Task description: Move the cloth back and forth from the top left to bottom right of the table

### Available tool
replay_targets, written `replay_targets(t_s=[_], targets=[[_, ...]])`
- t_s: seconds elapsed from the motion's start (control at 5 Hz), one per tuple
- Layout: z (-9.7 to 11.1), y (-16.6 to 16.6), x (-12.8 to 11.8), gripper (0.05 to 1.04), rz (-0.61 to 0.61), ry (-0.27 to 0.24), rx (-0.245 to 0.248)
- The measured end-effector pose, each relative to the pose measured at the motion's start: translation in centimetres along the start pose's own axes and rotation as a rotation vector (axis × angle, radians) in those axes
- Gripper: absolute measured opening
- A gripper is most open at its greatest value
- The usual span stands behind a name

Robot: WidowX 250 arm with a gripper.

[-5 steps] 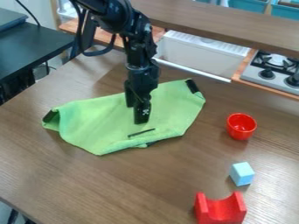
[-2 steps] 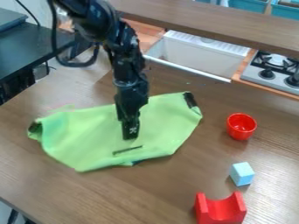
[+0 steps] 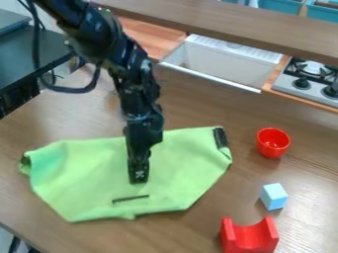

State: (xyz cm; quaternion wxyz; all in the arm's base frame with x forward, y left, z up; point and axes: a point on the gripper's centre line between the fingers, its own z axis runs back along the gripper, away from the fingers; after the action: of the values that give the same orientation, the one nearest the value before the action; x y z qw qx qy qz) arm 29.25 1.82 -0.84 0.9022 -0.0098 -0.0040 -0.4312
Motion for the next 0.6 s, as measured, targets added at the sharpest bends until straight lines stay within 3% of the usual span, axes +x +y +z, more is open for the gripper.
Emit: replay_targets(t_s=[0.4,0.6], targets=[[0.1,-4.3,-1.0,1.001,-0.088,0.008,-0.040],[0.0,-3.8,-0.8,1.001,-0.088,0.007,-0.022]])
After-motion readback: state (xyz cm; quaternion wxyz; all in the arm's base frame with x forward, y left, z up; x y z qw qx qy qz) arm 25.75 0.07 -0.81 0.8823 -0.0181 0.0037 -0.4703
